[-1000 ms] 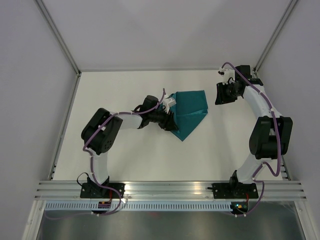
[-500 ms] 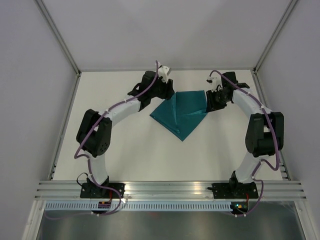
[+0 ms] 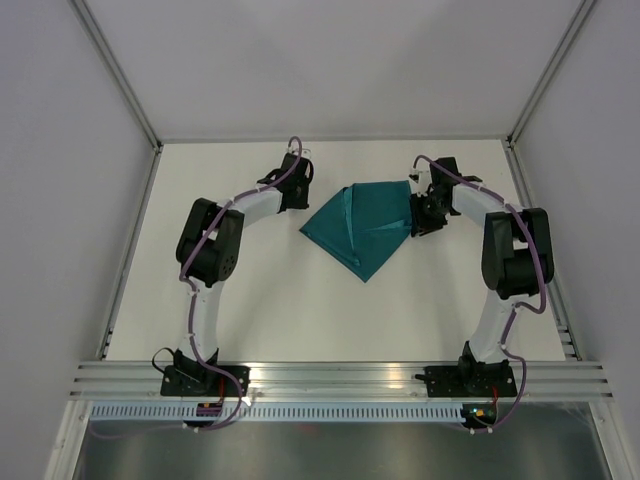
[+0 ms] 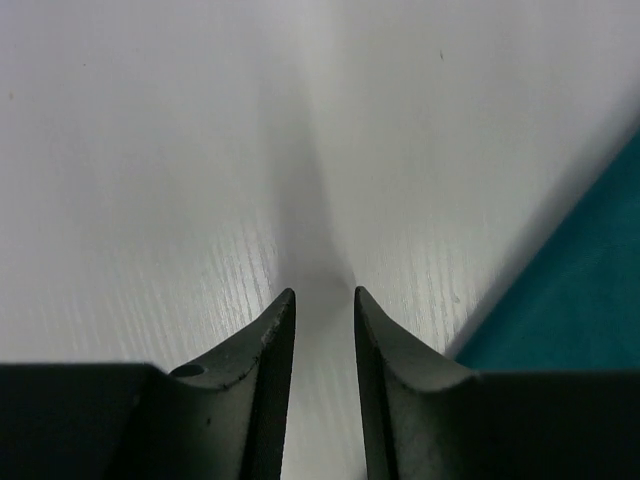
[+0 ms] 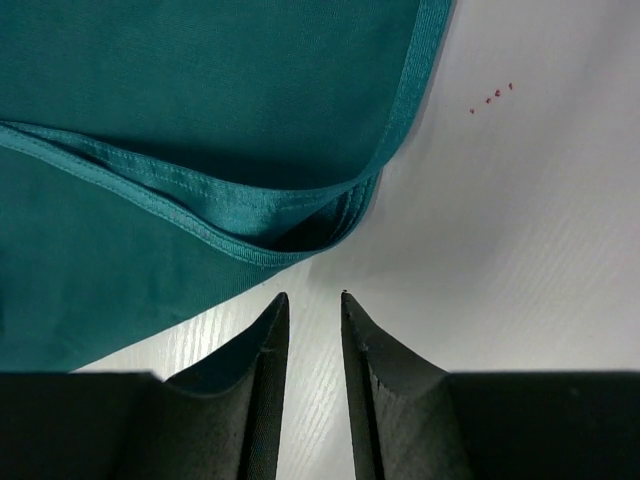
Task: Fold the napkin, place the utensils inside, and roll it up
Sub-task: Fold the napkin
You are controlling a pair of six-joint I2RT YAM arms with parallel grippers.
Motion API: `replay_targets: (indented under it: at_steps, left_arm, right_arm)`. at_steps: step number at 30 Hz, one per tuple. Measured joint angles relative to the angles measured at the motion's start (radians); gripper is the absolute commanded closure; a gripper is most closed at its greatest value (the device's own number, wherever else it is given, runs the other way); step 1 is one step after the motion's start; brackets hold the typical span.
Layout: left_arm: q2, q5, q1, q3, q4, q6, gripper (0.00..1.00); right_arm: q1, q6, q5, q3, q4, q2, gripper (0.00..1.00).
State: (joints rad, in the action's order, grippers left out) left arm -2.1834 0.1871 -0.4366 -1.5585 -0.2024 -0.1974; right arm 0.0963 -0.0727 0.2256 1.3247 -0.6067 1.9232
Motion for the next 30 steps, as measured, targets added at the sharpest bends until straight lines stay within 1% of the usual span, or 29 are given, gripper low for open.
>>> replay_targets:
  at_steps: [6,9,18,30]
  left_arm:
    - [0.0,-0.014,0.0,-0.003,-0.013,-0.03,0.72]
    - [0.008,-0.023,0.0,0.029,0.023,-0.048,0.74]
    - [0.13,-0.045,-0.018,0.25,0.158,-0.122,0.77]
    - [0.238,-0.046,-0.125,0.445,0.283,-0.22,0.78]
  right_arm:
    - [0.011,0.008,-0.027,0.008,0.031,0.041,0.68]
    - [0.011,0.014,-0.035,0.036,0.033,0.063,0.68]
    - [0.016,0.018,-0.05,0.179,0.045,0.164,0.68]
    - [0.065,0.004,-0.095,0.387,0.038,0.299,0.67]
